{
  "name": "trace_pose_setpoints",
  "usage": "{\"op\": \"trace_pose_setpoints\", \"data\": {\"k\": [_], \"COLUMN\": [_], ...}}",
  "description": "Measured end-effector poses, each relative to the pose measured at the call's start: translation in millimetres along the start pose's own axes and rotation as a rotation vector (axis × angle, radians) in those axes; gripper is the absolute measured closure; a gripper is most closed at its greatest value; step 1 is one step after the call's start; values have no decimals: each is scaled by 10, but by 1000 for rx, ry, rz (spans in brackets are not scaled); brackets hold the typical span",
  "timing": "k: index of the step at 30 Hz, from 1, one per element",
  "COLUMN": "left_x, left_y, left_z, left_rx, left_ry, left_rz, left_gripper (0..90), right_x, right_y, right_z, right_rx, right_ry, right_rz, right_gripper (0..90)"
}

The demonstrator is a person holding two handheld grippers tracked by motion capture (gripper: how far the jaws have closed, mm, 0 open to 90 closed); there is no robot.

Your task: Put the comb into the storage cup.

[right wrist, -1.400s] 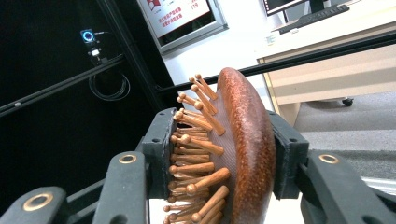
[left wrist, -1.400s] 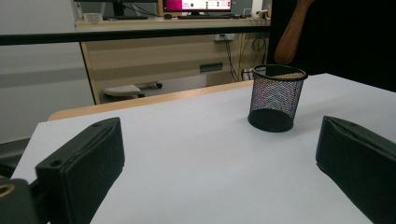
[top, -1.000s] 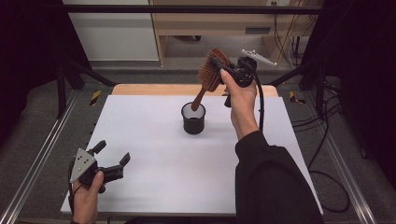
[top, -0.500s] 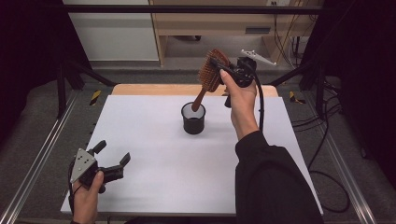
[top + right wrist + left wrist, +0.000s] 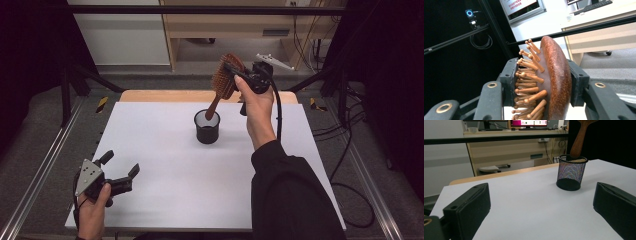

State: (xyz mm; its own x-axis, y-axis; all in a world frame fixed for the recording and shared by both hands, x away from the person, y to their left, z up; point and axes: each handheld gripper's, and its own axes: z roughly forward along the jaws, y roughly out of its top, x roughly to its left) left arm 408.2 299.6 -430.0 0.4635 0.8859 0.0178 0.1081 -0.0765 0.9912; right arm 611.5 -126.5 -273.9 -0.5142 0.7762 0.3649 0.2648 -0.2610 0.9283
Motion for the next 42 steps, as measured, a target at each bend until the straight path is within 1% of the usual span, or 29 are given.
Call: {"op": "trace_pose_setpoints", "data": {"k": [13, 20, 24, 32, 42], "left_x": [-2, -4, -3, -2, -2], "left_y": [-1, -1, -1, 0, -1], "left_z": [1, 3, 5, 10, 14], "left_rx": [0, 2, 1, 2, 2], "left_ry": [-4, -4, -4, -8, -12], "left_rz": [1, 4, 3, 5, 5], "left_gripper": [17, 17, 17, 17, 17], "right_x": [-4, 6, 17, 1, 4], "right_y": [-42, -99, -159, -313, -377], "right_z": [32, 87, 140, 238, 322], "right_rx": [14, 30, 49, 94, 121], "right_ry": [-3, 2, 3, -13, -20], "right_rz": [-8, -13, -22, -39, -51], "right_gripper": [510, 510, 509, 509, 508]}}
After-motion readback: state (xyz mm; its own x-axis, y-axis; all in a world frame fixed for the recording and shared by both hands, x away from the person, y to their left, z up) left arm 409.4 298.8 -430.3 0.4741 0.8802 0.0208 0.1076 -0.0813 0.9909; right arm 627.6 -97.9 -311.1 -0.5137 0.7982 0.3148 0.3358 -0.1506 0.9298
